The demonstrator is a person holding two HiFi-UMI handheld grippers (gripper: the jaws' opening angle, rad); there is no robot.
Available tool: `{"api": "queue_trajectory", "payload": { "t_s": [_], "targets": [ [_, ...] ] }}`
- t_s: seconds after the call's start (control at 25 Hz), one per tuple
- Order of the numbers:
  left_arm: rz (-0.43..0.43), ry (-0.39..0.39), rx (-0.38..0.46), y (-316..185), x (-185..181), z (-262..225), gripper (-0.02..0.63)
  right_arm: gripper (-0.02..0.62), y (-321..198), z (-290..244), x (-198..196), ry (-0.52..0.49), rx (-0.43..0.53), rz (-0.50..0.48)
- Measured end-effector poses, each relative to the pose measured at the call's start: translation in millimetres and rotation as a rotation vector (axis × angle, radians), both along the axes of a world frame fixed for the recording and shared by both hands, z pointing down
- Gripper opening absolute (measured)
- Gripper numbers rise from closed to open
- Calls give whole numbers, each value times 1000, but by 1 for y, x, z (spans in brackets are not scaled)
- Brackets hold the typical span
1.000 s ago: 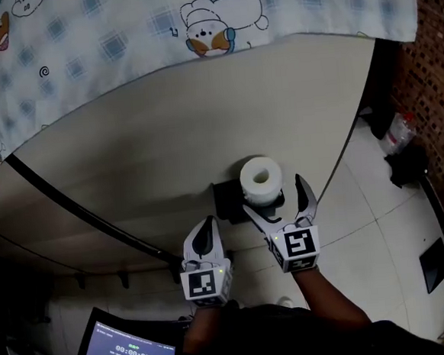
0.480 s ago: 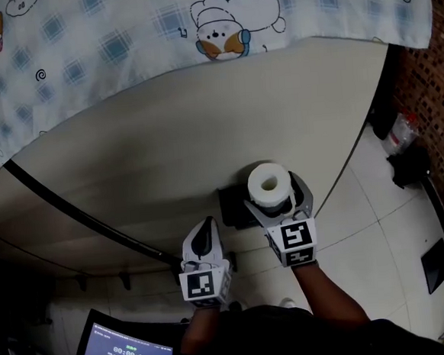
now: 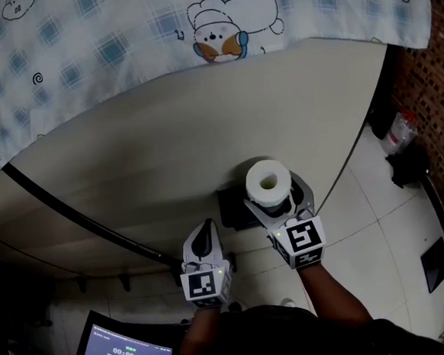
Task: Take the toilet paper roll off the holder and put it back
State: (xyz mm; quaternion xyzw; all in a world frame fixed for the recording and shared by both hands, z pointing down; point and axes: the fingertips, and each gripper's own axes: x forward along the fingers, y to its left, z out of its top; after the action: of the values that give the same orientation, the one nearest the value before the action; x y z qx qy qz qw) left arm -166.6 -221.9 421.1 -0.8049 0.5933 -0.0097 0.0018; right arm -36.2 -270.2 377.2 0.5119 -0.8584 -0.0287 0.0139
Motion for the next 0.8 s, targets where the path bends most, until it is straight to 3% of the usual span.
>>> {"api": "queue_trajectory", "payload": {
  "t_s": [0.48,0.8],
  "targets": [
    [31,-33,-112,6,7,59,29,449,24,-37,21,-46,92,-17],
    [117,-77,-201,12,35,102,169,449,33,-47,40,-54,113,10]
  ]
}}
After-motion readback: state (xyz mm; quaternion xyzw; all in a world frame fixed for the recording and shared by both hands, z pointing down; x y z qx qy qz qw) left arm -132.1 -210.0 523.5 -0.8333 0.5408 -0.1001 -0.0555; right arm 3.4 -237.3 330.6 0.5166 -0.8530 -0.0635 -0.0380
